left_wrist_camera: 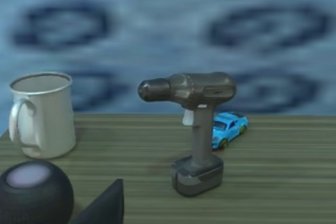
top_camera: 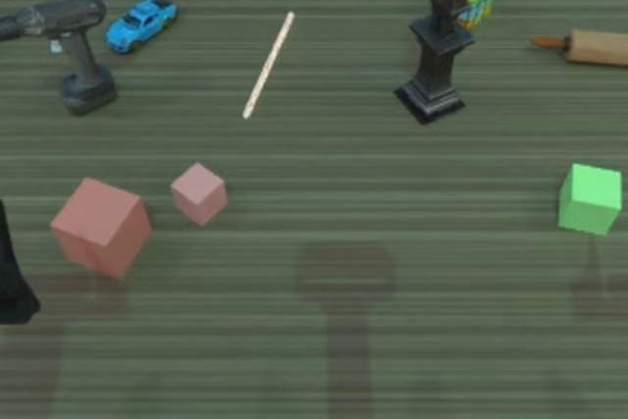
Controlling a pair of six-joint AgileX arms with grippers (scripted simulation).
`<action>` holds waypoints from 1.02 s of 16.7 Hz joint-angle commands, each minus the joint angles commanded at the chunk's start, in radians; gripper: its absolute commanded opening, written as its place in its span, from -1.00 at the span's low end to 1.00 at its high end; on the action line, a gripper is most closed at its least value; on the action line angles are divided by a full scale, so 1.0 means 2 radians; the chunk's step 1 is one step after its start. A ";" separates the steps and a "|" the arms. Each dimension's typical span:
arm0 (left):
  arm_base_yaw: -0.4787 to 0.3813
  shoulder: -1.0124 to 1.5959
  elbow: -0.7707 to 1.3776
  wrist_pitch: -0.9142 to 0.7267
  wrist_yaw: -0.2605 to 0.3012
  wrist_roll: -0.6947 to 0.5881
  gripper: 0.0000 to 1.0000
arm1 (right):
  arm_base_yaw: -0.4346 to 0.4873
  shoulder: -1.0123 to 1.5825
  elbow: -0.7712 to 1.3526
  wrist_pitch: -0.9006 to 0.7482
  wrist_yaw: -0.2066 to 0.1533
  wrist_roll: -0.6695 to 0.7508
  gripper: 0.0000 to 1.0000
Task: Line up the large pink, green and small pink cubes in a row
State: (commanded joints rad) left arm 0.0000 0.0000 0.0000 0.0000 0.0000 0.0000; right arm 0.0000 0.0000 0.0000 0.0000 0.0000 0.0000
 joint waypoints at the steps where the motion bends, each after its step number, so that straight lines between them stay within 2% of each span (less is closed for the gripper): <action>1: 0.000 0.000 0.000 0.000 0.000 0.000 1.00 | 0.000 0.000 0.000 0.000 0.000 0.000 1.00; 4: -0.004 0.015 0.015 -0.010 0.001 0.003 1.00 | 0.000 0.000 0.000 0.000 0.000 0.000 1.00; 8: -0.022 0.109 0.106 -0.068 0.001 0.020 1.00 | 0.000 0.000 0.000 0.000 0.000 0.000 1.00; 11: -0.041 0.235 0.215 -0.137 0.001 0.040 1.00 | 0.000 0.000 0.000 0.000 0.000 0.000 1.00; 17: -0.089 0.575 0.469 -0.305 0.000 0.090 1.00 | 0.000 0.000 0.000 0.000 0.000 0.000 1.00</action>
State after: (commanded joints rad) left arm -0.1789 1.1493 0.9379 -0.6109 -0.0004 0.1796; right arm 0.0000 0.0000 0.0000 0.0000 0.0000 0.0000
